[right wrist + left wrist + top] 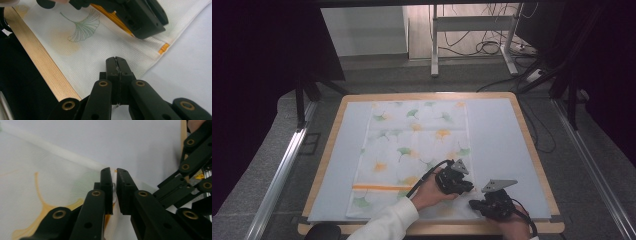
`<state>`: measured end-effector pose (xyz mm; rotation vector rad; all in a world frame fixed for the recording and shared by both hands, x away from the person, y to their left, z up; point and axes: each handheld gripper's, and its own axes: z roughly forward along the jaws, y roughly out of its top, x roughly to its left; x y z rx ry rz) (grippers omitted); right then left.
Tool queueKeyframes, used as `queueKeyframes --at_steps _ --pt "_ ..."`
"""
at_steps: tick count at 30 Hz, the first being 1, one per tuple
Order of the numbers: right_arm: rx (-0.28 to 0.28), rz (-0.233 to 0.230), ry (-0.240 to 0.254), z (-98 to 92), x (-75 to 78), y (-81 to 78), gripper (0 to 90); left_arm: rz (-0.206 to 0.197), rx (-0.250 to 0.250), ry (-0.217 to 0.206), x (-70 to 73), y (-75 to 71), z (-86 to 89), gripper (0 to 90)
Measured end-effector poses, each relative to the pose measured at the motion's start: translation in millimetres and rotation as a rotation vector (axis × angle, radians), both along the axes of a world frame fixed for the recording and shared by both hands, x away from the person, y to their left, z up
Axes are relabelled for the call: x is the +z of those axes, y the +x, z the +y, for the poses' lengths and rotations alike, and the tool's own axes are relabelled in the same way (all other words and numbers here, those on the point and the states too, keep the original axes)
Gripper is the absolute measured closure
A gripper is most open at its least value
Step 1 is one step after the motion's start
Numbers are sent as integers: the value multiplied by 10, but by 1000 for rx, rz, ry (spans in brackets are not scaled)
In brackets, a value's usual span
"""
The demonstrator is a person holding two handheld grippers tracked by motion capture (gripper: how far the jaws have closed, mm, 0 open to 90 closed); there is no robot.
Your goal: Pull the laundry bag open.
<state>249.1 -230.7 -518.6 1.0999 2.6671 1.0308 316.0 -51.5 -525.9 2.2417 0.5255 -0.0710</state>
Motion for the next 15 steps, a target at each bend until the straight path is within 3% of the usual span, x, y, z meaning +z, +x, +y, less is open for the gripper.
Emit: queueKeyframes --at_steps 3,7,11,15 --pt "3 1 0 -2 1 2 891 -25 -21 23 8 -15 -13 857" --pt "2 -1 0 -1 -1 2 891 -19 -25 26 14 -12 -1 871" --pt "3 1 0 -1 0 3 891 -66 -32 54 15 -44 -22 888" --pt "2 2 0 -2 0 4 891 -83 -39 65 22 -56 -27 898"
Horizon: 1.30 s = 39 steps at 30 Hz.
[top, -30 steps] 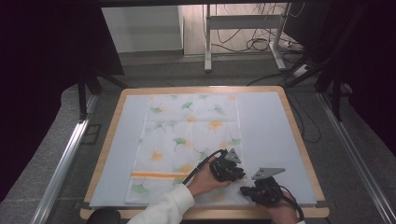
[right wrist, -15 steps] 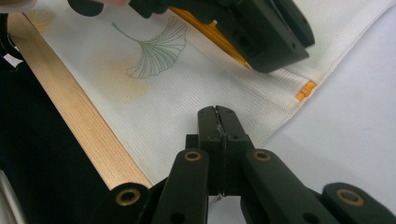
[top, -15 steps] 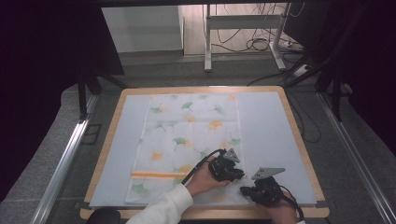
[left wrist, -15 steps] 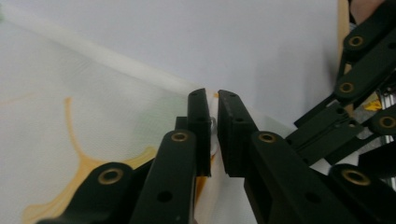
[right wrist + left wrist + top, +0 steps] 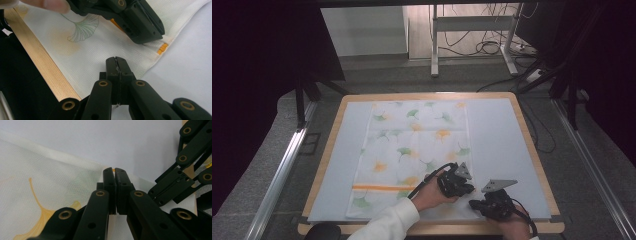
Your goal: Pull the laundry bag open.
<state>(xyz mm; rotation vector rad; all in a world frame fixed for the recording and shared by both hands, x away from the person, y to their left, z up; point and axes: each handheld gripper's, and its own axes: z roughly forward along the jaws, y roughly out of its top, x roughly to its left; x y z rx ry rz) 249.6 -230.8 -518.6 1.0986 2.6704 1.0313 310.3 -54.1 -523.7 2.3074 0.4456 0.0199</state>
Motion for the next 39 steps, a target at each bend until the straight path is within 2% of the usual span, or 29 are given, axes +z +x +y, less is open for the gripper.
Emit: queueKeyframes --at_steps 4,10,14,16,21,24,29,32,39 --pt "-1 5 0 -4 0 7 892 -24 2 12 17 -19 -3 900" --pt "-30 21 17 -22 -6 27 893 -26 4 9 49 -14 22 900" --pt "-66 21 14 -41 5 48 892 -21 5 17 24 -12 11 900" --pt "-97 13 16 -52 15 75 892 -15 7 7 14 -5 13 900" --pt "-158 27 35 -85 12 168 892 -19 5 7 11 -6 17 900" --pt "-169 32 40 -86 8 196 892 -22 2 12 12 -4 18 900" --pt "-208 86 70 -100 -6 259 895 -41 2 32 18 -18 22 900" --pt "-209 99 86 -121 -15 273 897 -45 1 39 23 -24 23 900" --pt "-214 100 79 -113 -14 272 898 -49 -4 52 33 -32 43 900"
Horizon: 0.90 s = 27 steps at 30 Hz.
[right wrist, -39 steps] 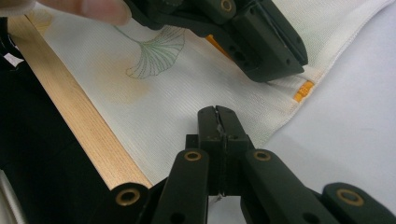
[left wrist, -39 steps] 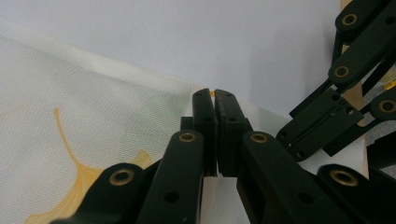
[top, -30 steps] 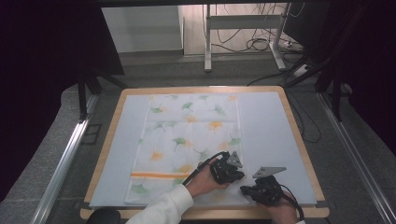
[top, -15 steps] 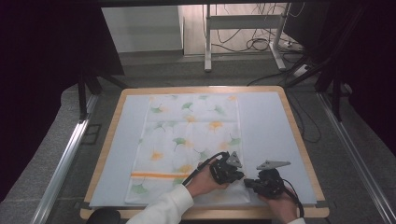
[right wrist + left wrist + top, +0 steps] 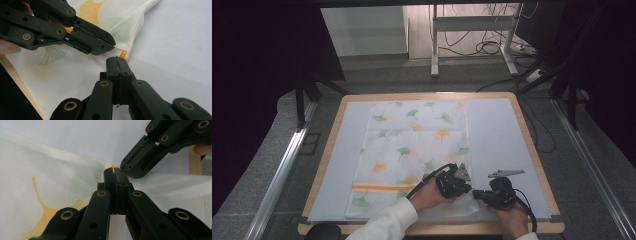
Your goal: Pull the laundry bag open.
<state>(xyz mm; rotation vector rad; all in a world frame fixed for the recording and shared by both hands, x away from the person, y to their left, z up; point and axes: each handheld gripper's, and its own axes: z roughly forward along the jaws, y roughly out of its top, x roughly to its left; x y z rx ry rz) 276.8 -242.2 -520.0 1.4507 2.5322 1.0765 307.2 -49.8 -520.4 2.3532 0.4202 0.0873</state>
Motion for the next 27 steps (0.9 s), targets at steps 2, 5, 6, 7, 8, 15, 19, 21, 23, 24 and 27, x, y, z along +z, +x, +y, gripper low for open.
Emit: queueKeyframes --at_steps 2,5,6,7,8,15,19,21,23,24,27 --pt "5 -1 -3 4 3 -1 898 1 2 0 0 -3 1 900" --pt "6 -9 -11 12 4 -6 898 -4 1 5 2 -11 0 900" --pt "14 -15 -15 16 7 -11 898 -1 3 4 -1 -8 -2 900" --pt "17 -26 -20 20 4 -13 898 -1 3 4 -1 -8 -2 900" --pt "18 -27 -21 23 5 -15 898 3 4 2 -3 -4 -1 900" --pt "26 -47 -47 58 15 -38 899 3 2 7 1 -5 4 900" --pt "23 -45 -41 53 12 -35 899 3 2 17 7 -10 13 900" --pt "21 -45 -40 51 11 -37 899 2 2 20 6 -9 24 900" --pt "20 -43 -39 49 10 -34 899 7 5 21 7 -7 42 900" --pt "20 -41 -38 49 10 -30 899 7 3 20 7 -5 52 900" --pt "22 -35 -33 43 11 -25 899 8 3 21 7 -5 65 900"
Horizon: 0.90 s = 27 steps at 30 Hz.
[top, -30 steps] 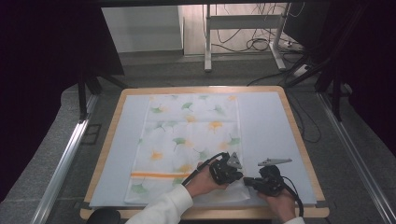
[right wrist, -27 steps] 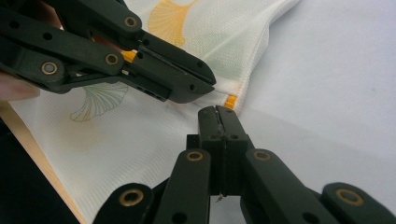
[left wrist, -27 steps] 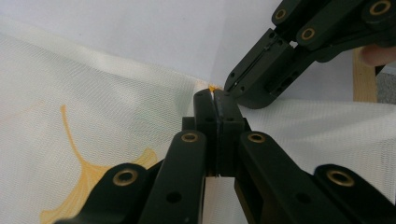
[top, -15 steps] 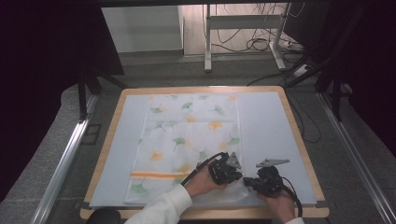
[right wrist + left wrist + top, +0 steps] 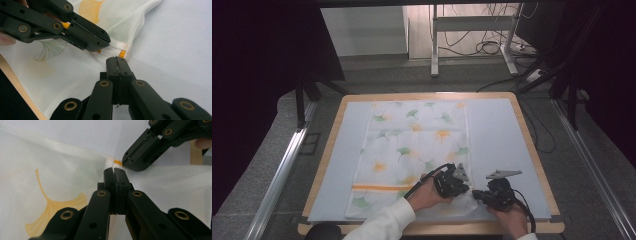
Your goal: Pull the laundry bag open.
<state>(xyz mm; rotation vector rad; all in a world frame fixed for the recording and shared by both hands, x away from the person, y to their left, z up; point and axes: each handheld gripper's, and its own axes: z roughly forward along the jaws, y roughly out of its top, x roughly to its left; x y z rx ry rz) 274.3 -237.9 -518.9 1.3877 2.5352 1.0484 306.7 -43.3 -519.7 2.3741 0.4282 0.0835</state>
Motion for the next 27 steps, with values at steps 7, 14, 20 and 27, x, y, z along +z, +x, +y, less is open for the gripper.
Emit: queueKeyframes --at_steps 7,14,20,27 --pt "6 -11 -7 4 -3 -3 899 1 3 -2 1 -10 42 900" --pt "8 -11 -9 7 -1 -2 899 4 7 -5 3 -17 95 900" --pt "9 -9 -5 2 -2 1 899 12 9 -10 1 -19 125 900" --pt "10 7 6 -8 2 18 897 22 20 -27 -25 -16 141 900"
